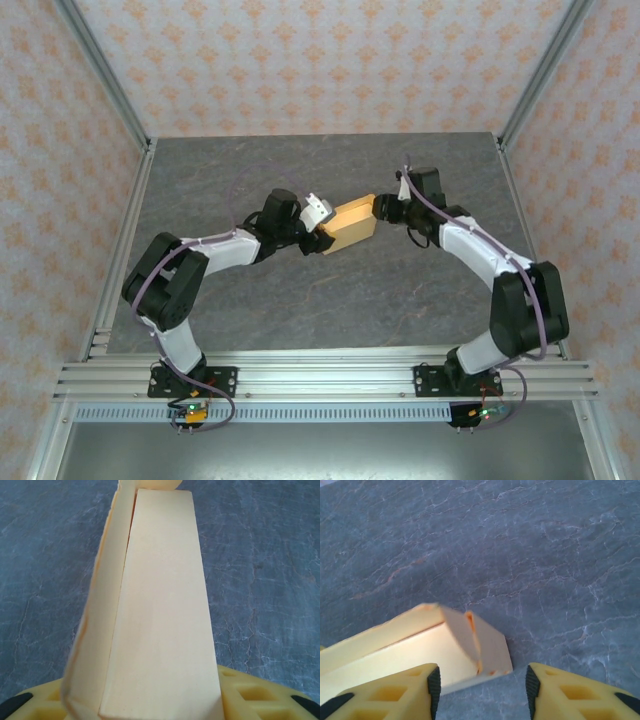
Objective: Fold the paper box
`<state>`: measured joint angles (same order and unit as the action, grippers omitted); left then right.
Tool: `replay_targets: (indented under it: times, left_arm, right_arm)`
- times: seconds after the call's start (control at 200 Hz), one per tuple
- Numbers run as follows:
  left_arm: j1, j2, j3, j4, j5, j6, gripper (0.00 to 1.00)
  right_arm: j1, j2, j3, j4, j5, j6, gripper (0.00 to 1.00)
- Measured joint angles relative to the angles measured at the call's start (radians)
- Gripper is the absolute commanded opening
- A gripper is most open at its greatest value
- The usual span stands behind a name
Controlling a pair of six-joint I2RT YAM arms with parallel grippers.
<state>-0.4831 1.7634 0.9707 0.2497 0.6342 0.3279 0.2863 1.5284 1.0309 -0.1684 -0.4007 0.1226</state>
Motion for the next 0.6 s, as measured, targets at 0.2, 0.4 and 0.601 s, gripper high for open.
replay_targets:
  times: [0.2,0.4,0.601]
  left_arm:
    - [0.019,0.04,0.031,-0.024,0.047,0.03,0.47]
    - [0.032,0.065,0.07,-0.054,0.092,0.058,0.47]
    - [0.047,0.075,0.095,-0.09,0.125,0.079,0.47]
  right_arm:
    - [0.011,0.082,0.037,-0.005,-0.049,-0.049,0.37]
    - [0.018,0.115,0.09,-0.026,-0.028,-0.099,0.29]
    - [0.019,0.154,0.119,-0.027,-0.003,-0.132,0.29]
